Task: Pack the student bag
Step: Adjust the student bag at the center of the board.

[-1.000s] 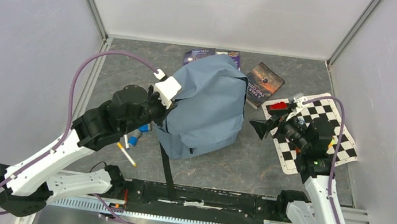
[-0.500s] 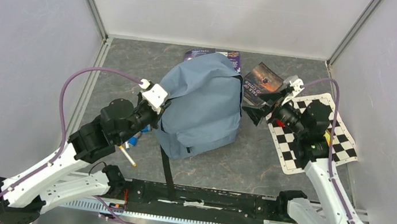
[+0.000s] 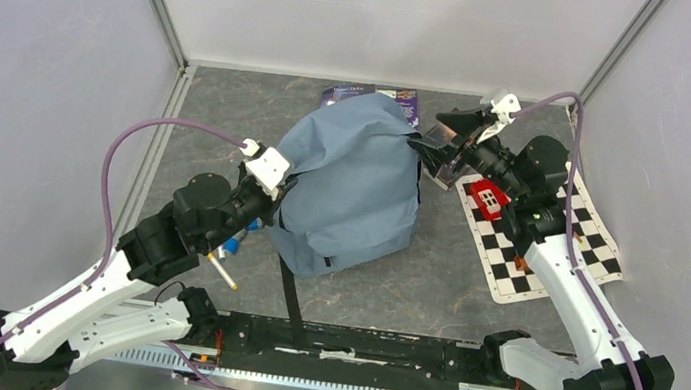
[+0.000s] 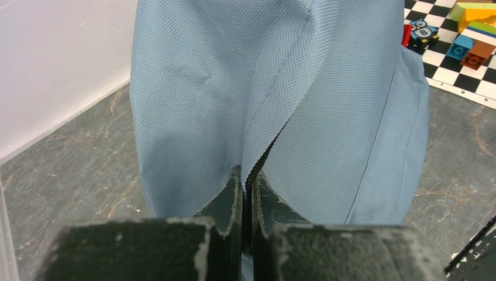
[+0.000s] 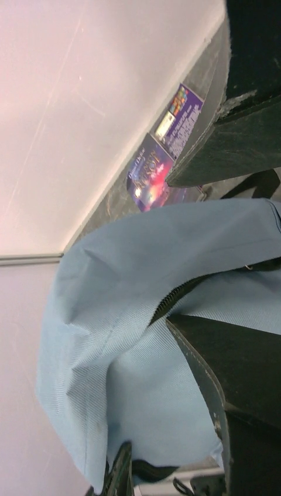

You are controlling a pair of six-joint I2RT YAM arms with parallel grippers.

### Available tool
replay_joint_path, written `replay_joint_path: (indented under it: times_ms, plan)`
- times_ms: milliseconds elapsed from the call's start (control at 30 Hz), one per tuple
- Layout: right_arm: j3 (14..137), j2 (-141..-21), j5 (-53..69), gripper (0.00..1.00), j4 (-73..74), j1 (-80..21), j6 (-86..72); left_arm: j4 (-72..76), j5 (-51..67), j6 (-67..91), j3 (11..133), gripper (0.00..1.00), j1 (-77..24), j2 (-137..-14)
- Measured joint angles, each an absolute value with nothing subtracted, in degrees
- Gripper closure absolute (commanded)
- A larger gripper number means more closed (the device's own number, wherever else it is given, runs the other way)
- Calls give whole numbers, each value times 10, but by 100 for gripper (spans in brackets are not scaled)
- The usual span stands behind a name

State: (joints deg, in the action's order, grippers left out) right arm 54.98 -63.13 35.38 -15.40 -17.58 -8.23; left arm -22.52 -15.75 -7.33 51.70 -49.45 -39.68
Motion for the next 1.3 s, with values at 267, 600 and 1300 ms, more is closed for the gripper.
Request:
replay_joint_path:
  times_ms: [267,600,1300]
  plan:
    - [570,-652,358,42,-153,-179,-42,-241,-144,-54,532,97,-492,-406]
    - [571,-655,389,100,-136,-181,-1,-255,-147,-23,562,95,-492,-446]
    - [429,-409,125,100,-69,-185,11,-188,-213,20,613,0,-469,-543]
